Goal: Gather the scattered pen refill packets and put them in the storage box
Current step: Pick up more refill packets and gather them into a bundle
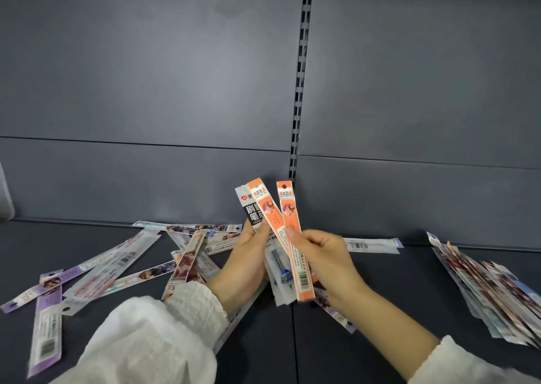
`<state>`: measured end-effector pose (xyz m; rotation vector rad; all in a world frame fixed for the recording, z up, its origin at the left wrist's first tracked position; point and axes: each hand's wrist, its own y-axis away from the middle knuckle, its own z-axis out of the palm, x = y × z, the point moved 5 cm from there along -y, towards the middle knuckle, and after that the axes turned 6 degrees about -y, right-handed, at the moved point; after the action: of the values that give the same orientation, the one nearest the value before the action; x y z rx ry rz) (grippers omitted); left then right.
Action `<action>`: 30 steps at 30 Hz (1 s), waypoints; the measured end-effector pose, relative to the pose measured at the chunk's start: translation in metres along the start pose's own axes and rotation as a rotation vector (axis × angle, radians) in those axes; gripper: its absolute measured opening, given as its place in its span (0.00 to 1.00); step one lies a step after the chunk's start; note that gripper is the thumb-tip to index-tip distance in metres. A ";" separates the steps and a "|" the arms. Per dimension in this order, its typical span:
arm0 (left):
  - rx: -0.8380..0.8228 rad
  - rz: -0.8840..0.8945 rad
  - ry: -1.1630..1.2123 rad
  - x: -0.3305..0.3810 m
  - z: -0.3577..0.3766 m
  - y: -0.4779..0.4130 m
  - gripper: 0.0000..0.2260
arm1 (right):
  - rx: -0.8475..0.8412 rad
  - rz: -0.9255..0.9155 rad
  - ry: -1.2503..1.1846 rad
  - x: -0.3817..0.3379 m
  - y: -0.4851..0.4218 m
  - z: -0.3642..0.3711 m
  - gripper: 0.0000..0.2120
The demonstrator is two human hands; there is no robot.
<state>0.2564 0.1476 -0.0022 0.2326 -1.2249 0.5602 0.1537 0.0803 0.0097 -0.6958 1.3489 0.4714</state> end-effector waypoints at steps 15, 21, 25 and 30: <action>-0.083 -0.005 0.082 -0.001 0.015 0.007 0.16 | -0.014 -0.474 0.609 -0.004 0.004 0.013 0.16; -0.005 -0.018 0.159 0.004 -0.006 0.000 0.15 | -0.022 -0.466 0.764 -0.014 -0.006 -0.001 0.14; 0.035 -0.033 0.186 0.007 -0.020 -0.003 0.12 | 0.074 -0.292 1.015 0.002 -0.038 -0.062 0.16; 0.062 -0.087 0.125 0.003 -0.018 -0.003 0.12 | 0.011 0.092 1.286 0.030 -0.049 -0.099 0.24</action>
<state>0.2731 0.1543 -0.0048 0.2977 -1.0720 0.5300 0.1210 -0.0253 -0.0178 -0.9755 2.5826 0.0246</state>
